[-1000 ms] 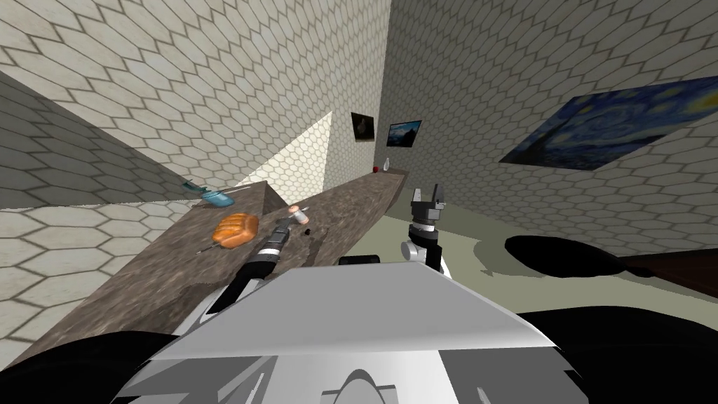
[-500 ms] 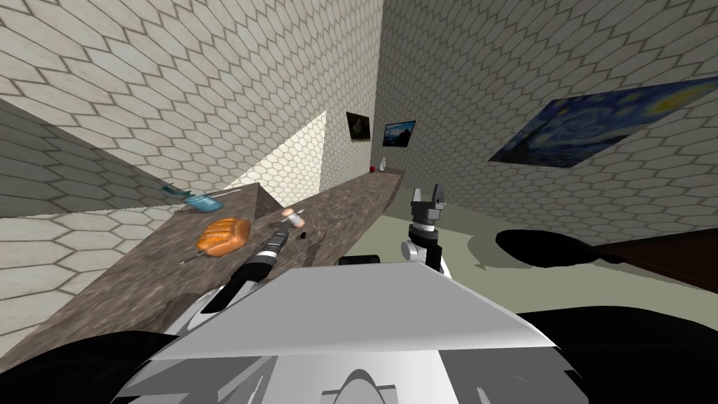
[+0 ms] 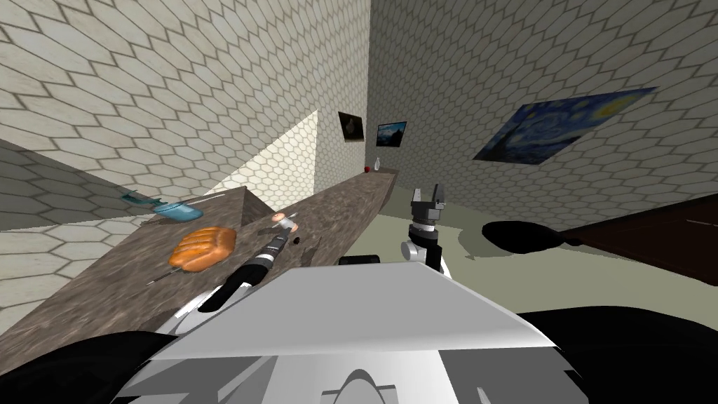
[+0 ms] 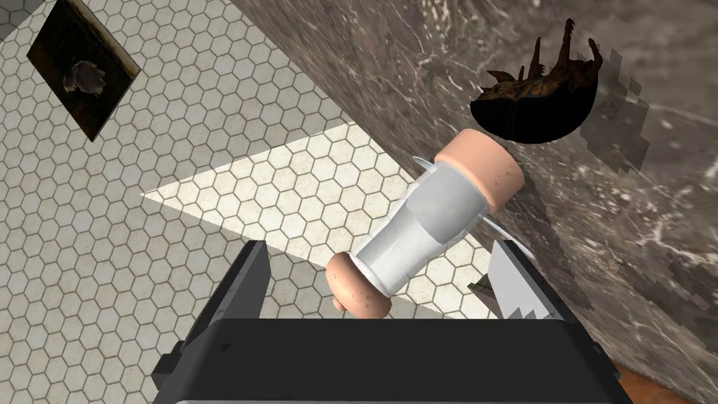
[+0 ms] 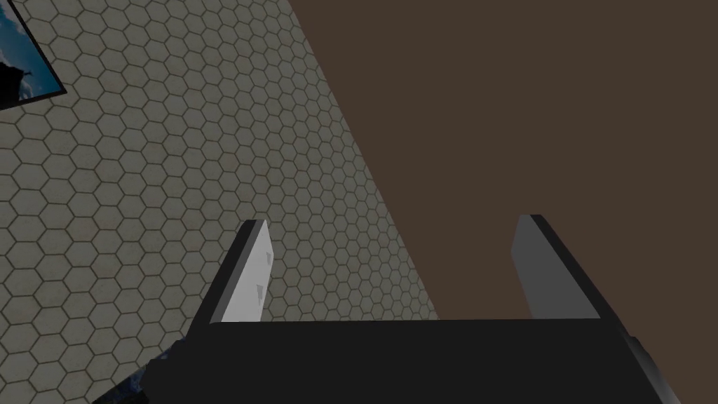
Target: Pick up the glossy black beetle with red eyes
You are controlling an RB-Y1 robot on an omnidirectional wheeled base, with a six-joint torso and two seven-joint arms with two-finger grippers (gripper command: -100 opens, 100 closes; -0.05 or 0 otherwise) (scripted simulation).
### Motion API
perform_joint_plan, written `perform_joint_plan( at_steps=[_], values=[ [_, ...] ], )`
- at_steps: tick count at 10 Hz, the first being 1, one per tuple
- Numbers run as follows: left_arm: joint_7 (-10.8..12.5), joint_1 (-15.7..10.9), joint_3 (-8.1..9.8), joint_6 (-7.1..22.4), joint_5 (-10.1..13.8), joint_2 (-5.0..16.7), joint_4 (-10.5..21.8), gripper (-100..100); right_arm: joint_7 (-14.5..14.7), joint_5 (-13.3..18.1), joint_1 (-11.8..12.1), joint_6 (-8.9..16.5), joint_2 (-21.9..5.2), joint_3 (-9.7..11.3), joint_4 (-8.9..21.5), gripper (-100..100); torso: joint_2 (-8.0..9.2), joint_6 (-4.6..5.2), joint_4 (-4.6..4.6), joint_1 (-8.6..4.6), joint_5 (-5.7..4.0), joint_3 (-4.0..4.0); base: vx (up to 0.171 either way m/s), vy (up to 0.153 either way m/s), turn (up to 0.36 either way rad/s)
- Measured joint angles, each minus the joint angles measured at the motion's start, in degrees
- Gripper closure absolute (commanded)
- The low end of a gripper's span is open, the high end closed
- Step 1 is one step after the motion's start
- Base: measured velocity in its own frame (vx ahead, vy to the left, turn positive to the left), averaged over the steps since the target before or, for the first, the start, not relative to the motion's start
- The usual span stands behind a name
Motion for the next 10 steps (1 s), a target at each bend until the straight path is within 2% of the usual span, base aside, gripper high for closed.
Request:
perform_joint_plan(
  at_steps=[2, 6, 10],
  values=[
    [0.48, 0.67, 0.3, 2.2, 0.62, 2.07, 0.47, -100, 0.0, 0.0, 0.0, 0.0, 0.0, 0.0, 0.0, 0, 0.02, 0.0, 0.0, 0.04, 0.01, 0.01, 0.012, -0.011, -0.121],
    [1.35, 3.2, 0.19, 8.39, 1.83, 7.06, 1.17, -100, 0.0, 0.0, 0.0, 0.0, 0.0, 0.0, 0.0, 0, -0.03, -0.01, -0.01, -0.01, 0.0, -0.02, 0.024, -0.019, -0.135],
    [1.91, 5.51, -1.27, 12.92, 2.66, 9.52, 2.22, -100, 0.0, 0.0, 0.01, 0.0, 0.0, 0.0, 0.0, 0, -0.01, -0.03, 0.0, -0.01, 0.0, 0.0, 0.019, -0.017, -0.066]
  ],
)
